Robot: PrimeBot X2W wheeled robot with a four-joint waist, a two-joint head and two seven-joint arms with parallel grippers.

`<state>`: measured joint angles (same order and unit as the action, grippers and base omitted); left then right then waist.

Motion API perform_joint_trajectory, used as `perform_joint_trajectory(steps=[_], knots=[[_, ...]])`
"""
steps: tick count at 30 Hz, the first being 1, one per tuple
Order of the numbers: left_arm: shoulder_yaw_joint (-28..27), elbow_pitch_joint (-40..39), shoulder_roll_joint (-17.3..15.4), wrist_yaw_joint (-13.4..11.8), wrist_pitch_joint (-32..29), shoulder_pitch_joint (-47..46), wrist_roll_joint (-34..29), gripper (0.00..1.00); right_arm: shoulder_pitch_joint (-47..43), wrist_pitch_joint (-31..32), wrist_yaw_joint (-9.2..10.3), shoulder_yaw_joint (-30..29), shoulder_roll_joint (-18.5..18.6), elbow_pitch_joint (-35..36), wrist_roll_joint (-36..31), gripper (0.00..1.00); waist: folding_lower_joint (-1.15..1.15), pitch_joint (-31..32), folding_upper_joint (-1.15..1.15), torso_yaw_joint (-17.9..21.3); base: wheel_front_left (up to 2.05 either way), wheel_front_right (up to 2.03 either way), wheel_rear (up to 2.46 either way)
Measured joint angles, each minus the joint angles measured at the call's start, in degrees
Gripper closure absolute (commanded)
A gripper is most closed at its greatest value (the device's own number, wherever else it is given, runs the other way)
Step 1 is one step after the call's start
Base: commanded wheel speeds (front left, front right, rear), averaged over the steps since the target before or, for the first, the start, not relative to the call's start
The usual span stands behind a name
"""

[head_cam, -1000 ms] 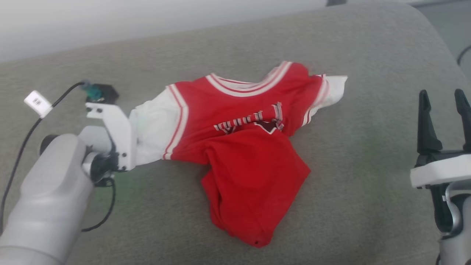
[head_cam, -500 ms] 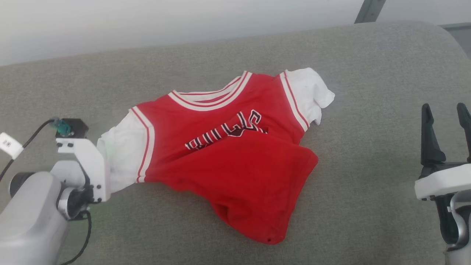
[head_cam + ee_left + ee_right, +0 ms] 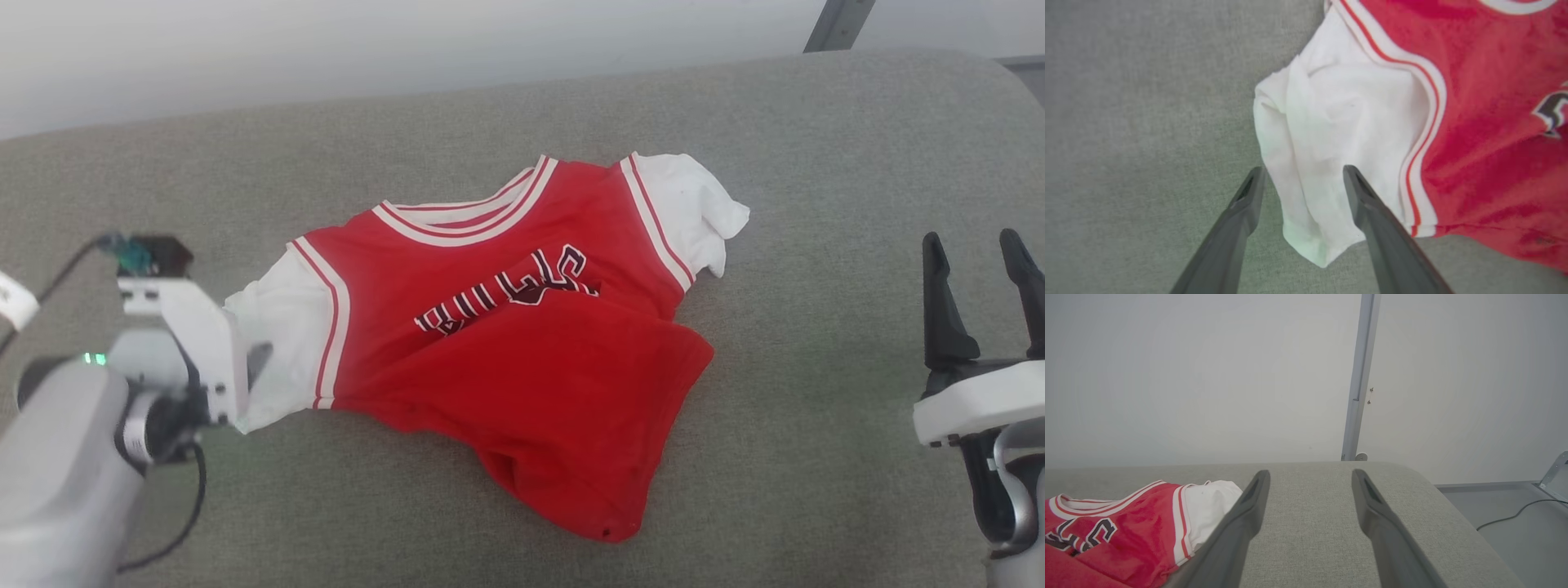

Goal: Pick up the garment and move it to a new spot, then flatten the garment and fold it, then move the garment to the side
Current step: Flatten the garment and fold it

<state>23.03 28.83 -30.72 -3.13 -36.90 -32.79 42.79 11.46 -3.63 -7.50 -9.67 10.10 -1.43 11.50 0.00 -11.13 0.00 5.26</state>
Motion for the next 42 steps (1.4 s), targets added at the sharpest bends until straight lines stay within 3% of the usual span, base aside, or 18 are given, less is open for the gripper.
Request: perform_joint_trajectory(steps=[7,17,18,20,21,23,30,34,42], knots=[[1.0,-3.8,-1.6,-1.7,-3.8,-6.3,-2.0,0.00,1.2,0.4,0.00,0.9,0.4,0.7,0.2,0.00,0.00,-1.1,0.00,0.3,0.00,0.00,0.00],[2.9,7.3,-1.3,-2.4,-7.1,-12.4,-4.1,0.00,5.0,1.3,0.01,4.2,1.3,0.5,1.1,0.00,0.00,-4.3,0.00,2.7,0.00,0.00,0.00],[2.8,8.7,-1.1,-2.4,-7.5,-12.9,-3.9,0.07,5.4,1.5,0.00,4.5,1.5,0.5,1.4,0.00,0.00,-4.7,0.00,2.9,0.00,0.00,0.00],[3.0,11.0,-0.7,-2.4,-7.8,-13.6,-3.9,0.33,5.9,1.9,0.01,5.1,2.1,0.5,2.0,0.00,0.00,-5.4,0.00,3.1,0.00,0.00,0.00],[3.0,12.1,-0.3,-2.4,-8.3,-14.1,-3.6,0.61,6.3,2.3,0.00,5.6,2.3,0.5,2.4,0.00,0.00,-5.8,0.00,3.2,0.00,0.00,0.00],[2.7,13.7,0.4,-1.8,-8.7,-15.0,-2.8,1.00,7.1,3.3,0.00,6.6,2.7,0.5,3.5,0.00,0.00,-6.3,0.00,3.3,0.00,0.00,0.00],[3.1,17.5,3.0,0.6,-6.8,-18.1,-1.9,1.00,15.2,11.8,0.01,12.6,7.9,-3.7,10.5,0.00,0.00,-7.8,0.00,1.8,0.00,0.00,0.00],[4.1,19.6,5.4,1.9,-5.0,-20.9,-2.1,1.00,23.5,19.6,0.01,19.7,13.1,-10.5,16.5,0.00,0.00,-8.9,0.00,-0.4,0.00,0.00,0.00],[5.3,23.1,9.5,4.1,-2.0,-25.3,-2.6,1.00,33.9,31.1,0.01,29.4,18.0,-22.8,25.3,0.00,0.00,-11.0,0.00,-4.7,0.00,0.00,0.00]])
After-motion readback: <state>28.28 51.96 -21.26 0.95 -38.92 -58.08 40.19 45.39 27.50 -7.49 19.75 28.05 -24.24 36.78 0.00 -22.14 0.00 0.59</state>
